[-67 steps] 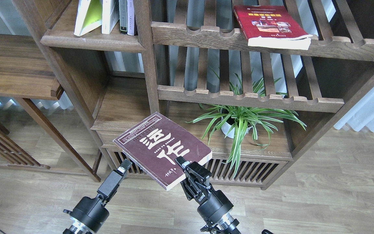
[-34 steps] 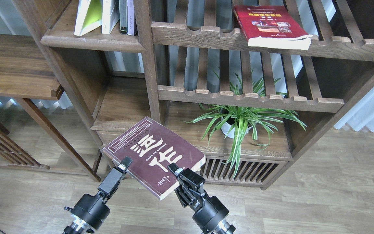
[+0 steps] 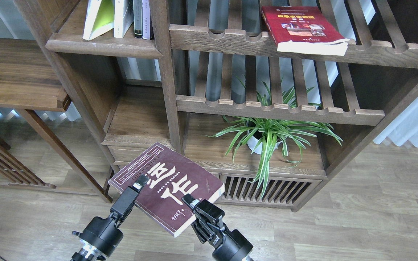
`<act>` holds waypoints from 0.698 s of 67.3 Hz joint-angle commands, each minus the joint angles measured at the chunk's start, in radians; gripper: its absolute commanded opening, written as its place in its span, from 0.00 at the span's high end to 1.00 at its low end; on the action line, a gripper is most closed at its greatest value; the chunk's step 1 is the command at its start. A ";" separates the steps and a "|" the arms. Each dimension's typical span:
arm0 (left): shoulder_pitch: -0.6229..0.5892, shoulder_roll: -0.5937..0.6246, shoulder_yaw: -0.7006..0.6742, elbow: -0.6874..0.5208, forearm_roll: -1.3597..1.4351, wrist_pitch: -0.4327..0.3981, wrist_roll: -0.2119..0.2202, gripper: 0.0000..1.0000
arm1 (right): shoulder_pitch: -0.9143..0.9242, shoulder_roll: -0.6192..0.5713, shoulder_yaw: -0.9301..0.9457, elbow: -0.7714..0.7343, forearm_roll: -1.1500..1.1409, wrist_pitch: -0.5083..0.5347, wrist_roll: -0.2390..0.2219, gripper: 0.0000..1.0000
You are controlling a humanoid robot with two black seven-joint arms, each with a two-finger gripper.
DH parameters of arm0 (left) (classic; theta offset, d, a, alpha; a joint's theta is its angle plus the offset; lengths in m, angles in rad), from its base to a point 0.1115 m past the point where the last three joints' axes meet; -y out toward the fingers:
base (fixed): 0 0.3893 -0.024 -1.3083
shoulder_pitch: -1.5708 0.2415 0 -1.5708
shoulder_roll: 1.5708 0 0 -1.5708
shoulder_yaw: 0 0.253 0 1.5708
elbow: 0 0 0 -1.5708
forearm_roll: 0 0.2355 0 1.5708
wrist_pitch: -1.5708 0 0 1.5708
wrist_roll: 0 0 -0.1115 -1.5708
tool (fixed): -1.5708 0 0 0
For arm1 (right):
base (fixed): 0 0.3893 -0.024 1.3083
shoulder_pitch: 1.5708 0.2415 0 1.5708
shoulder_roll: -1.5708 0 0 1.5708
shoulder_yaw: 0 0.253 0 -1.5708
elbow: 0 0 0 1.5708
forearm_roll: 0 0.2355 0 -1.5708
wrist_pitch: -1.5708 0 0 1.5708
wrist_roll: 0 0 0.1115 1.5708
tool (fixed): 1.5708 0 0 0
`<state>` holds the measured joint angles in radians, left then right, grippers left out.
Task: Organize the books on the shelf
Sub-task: 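Hold the maroon book between both grippers below the shelf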
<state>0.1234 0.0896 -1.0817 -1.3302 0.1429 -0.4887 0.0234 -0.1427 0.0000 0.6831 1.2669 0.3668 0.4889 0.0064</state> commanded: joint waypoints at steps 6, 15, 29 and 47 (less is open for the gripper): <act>-0.013 0.007 0.000 0.002 0.000 0.000 0.000 0.94 | 0.000 0.000 0.001 0.000 0.000 0.000 0.000 0.96; -0.011 0.007 0.000 0.002 0.000 0.000 0.001 0.94 | 0.000 0.000 0.003 0.000 0.000 0.000 0.001 0.95; -0.011 0.007 -0.001 0.002 0.000 0.000 0.001 0.94 | 0.002 0.000 0.021 -0.001 0.000 0.000 0.014 0.83; -0.004 0.007 0.003 0.002 0.000 0.000 0.003 0.93 | 0.020 0.000 0.042 -0.003 0.000 0.000 0.015 0.34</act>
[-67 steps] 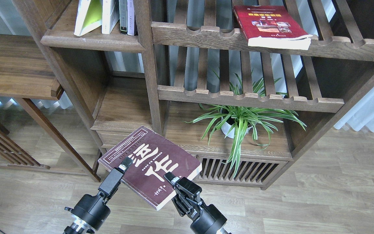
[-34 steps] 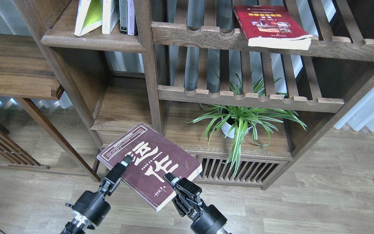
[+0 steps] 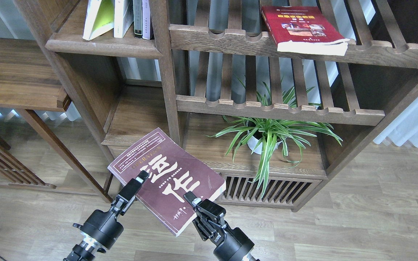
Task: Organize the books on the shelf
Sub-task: 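Hold the maroon book between both grippers below the shelf, then carry the maroon book up with the left gripper toward the upper shelf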
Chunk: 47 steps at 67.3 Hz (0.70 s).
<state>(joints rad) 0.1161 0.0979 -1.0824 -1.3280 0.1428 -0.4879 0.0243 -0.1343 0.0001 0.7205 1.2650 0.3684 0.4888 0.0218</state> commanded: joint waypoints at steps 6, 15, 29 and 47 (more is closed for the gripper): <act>0.002 -0.001 0.007 0.000 0.000 -0.001 0.002 0.93 | 0.019 0.000 0.007 -0.001 -0.002 0.000 0.000 0.30; 0.002 0.003 -0.011 -0.030 0.000 -0.001 0.008 0.93 | 0.028 0.000 0.013 -0.019 0.000 0.000 0.000 0.19; 0.005 0.072 -0.031 -0.053 0.000 -0.001 0.016 0.93 | 0.039 0.000 0.080 -0.101 0.001 0.000 0.000 0.17; 0.002 0.140 -0.151 -0.054 0.001 -0.001 0.124 0.93 | 0.084 0.000 0.093 -0.161 -0.003 0.000 -0.002 0.17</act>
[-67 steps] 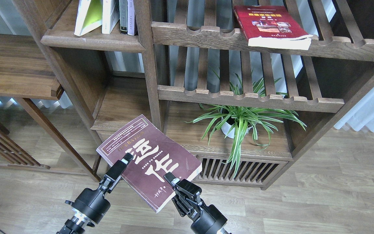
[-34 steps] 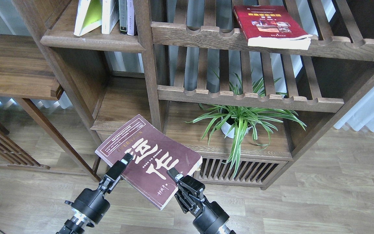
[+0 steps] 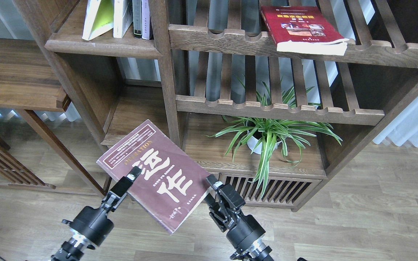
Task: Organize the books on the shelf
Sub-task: 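Carry the maroon book up with the left gripper toward the upper shelf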
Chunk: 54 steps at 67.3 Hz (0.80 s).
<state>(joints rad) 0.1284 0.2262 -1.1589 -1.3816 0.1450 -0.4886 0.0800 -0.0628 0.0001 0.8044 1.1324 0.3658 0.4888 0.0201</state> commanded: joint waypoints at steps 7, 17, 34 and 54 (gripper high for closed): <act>-0.059 0.008 -0.159 0.001 -0.007 0.000 0.080 0.93 | 0.020 0.000 0.019 -0.066 -0.002 0.000 0.000 0.17; -0.161 0.013 -0.243 0.001 -0.078 0.000 0.093 0.93 | 0.040 0.000 0.022 -0.148 -0.002 0.000 0.000 0.17; -0.246 0.012 -0.257 0.001 -0.078 0.000 0.104 0.93 | 0.054 0.000 0.022 -0.166 -0.004 0.000 0.000 0.17; -0.288 0.008 -0.298 -0.001 -0.079 0.000 0.162 0.93 | 0.069 0.000 0.022 -0.200 -0.002 0.000 0.000 0.17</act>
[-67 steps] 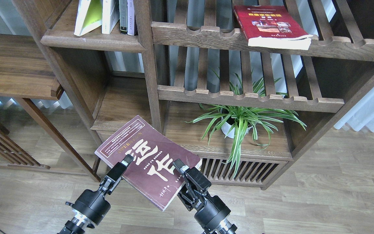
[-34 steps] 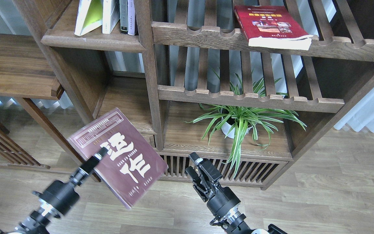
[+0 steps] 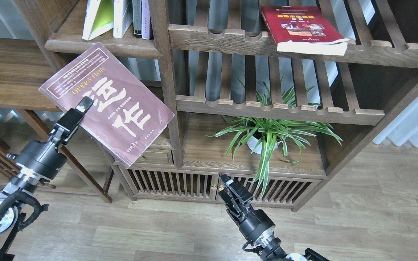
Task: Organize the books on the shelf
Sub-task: 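Carry the maroon book up with the left gripper toward the upper shelf, then push the maroon book onto the upper shelf with the left gripper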
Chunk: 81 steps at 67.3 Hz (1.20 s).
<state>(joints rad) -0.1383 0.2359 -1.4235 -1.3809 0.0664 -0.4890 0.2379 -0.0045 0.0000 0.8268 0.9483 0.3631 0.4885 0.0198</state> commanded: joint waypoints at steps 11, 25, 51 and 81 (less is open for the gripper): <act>-0.069 -0.001 -0.127 -0.001 -0.005 0.000 0.003 0.93 | 0.037 0.000 0.000 -0.043 0.000 0.000 0.000 0.16; -0.155 0.006 -0.202 -0.001 -0.030 0.000 0.003 0.93 | 0.061 0.000 0.000 -0.068 0.002 0.000 0.000 0.13; -0.342 0.010 -0.226 0.000 -0.042 0.000 0.012 0.93 | 0.067 0.000 -0.002 -0.071 0.002 0.000 0.000 0.12; -0.432 0.010 -0.219 0.008 -0.031 0.000 0.164 0.88 | 0.063 0.000 -0.002 -0.059 0.002 0.000 0.000 0.12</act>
<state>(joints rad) -0.5630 0.2445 -1.6418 -1.3730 0.0341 -0.4890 0.3871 0.0597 0.0000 0.8252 0.8872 0.3666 0.4888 0.0200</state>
